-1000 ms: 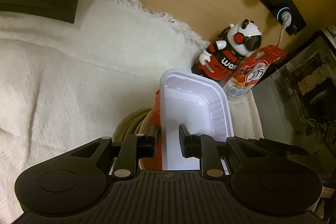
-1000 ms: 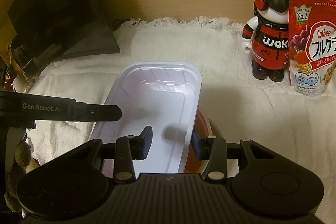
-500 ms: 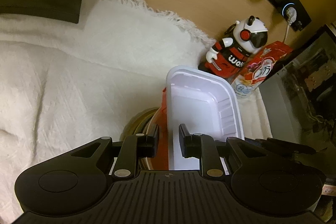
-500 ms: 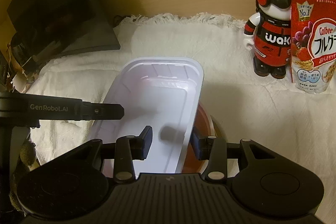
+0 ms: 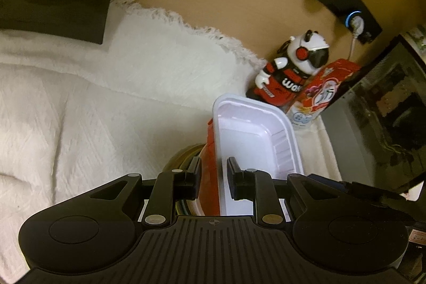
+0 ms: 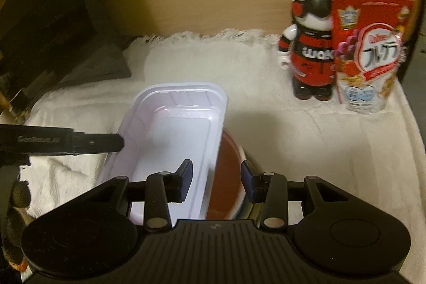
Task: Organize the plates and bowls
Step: 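Open both grippers and pull them back from the tray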
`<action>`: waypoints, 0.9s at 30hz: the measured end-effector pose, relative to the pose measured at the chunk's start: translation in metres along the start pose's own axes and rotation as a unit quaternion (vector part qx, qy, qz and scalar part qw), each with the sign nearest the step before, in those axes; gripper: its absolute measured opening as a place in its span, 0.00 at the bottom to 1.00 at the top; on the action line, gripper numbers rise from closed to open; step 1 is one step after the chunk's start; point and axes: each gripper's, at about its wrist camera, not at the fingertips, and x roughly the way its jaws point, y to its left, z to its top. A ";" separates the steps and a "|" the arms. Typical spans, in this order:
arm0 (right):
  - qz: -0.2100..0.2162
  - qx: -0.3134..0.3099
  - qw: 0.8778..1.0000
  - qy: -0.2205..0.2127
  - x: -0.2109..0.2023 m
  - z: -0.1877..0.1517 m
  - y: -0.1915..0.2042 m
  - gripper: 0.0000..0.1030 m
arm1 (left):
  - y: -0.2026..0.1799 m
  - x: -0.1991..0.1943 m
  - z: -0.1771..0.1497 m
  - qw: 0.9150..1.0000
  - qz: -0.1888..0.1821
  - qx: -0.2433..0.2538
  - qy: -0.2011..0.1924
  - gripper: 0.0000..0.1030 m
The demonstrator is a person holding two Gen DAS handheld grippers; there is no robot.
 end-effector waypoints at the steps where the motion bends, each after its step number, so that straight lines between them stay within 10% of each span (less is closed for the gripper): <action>1: -0.006 0.006 1.000 -0.005 -0.003 -0.002 0.000 0.39 | 0.001 -0.001 0.000 1.000 -0.004 0.003 -0.003 0.22; 18: -0.062 0.053 0.994 -0.078 -0.085 -0.071 0.003 0.43 | -0.037 -0.076 -0.101 0.989 -0.022 0.088 -0.113 0.14; 27: -0.008 -0.015 0.999 -0.048 -0.116 -0.146 -0.003 0.46 | -0.094 -0.107 -0.202 0.987 0.085 0.082 -0.106 0.14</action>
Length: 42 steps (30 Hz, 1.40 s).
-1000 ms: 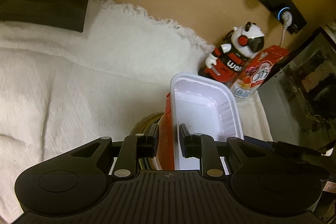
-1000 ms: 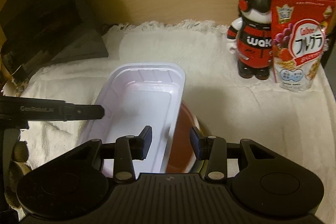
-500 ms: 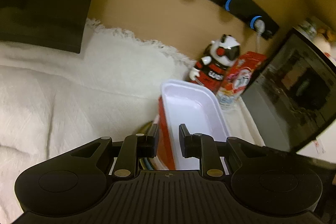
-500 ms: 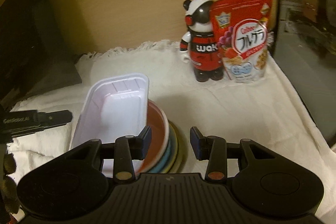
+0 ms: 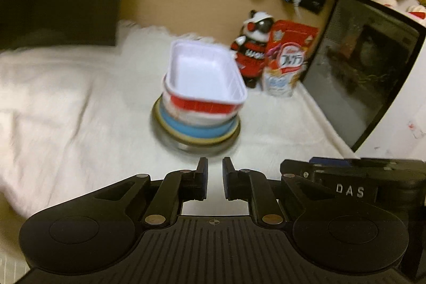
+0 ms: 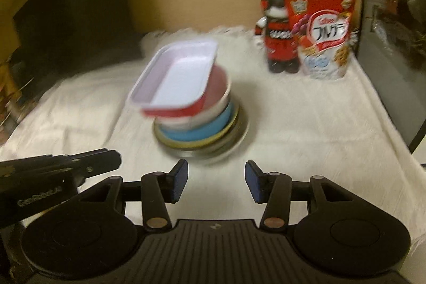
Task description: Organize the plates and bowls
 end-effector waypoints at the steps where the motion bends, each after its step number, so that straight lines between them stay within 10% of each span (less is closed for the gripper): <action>1: 0.005 -0.002 1.000 0.002 -0.005 -0.006 0.000 0.46 | -0.004 -0.006 -0.005 1.000 0.006 0.001 -0.002 0.14; 42: 0.037 -0.001 0.999 0.023 -0.044 -0.048 0.015 0.47 | -0.027 -0.033 -0.036 0.998 0.034 0.038 0.028 0.14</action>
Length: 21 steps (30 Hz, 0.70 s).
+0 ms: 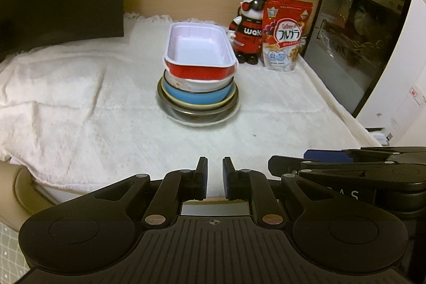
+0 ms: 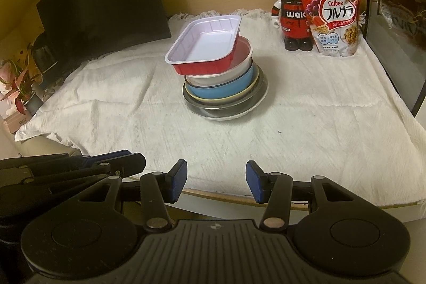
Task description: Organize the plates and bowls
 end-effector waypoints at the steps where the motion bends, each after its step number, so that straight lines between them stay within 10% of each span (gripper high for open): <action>1: 0.000 0.000 1.000 0.001 0.000 0.000 0.000 0.47 | 0.000 0.000 0.000 1.000 0.000 0.000 0.000 0.14; 21: 0.001 0.000 1.000 -0.004 -0.002 0.002 0.001 0.48 | 0.001 0.000 0.002 1.000 -0.001 0.000 -0.002 0.14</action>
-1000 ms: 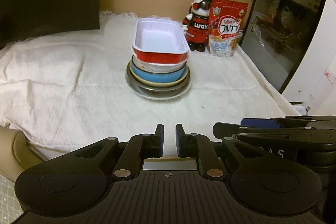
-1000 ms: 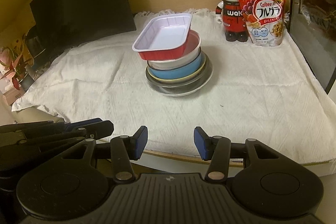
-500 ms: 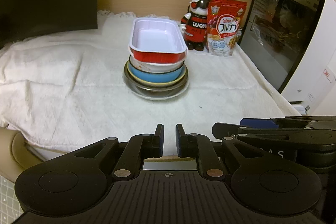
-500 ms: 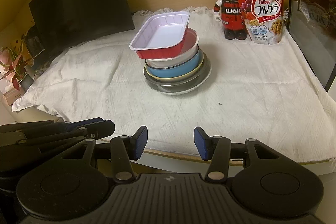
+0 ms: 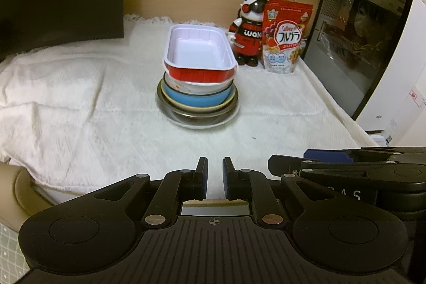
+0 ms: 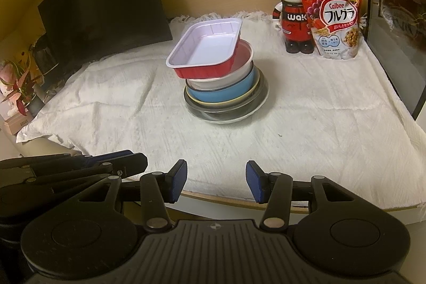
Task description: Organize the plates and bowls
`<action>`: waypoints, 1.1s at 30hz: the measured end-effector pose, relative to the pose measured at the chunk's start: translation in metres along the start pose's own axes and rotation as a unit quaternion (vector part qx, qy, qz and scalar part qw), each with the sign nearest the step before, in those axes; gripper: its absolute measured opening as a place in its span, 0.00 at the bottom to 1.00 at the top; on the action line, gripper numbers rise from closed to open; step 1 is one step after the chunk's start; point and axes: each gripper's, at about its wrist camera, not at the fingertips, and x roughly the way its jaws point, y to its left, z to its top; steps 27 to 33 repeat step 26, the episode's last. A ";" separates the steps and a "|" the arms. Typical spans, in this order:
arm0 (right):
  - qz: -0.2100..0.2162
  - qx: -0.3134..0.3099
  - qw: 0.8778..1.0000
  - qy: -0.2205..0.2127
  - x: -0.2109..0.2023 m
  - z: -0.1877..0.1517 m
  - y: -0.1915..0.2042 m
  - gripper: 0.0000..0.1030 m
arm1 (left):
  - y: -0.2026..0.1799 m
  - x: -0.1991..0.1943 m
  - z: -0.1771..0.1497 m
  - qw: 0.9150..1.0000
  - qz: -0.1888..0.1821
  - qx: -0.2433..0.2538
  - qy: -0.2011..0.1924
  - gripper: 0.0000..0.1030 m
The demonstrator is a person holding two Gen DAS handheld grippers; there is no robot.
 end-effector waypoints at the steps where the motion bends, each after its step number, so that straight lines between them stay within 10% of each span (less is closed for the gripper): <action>1: 0.000 0.000 1.000 0.000 0.000 0.000 0.000 0.48 | 0.000 0.000 0.000 1.000 0.000 0.000 0.000 0.14; 33: 0.000 -0.009 1.000 0.006 0.003 0.002 0.001 0.48 | 0.008 0.003 -0.003 1.000 -0.003 -0.027 0.003 0.14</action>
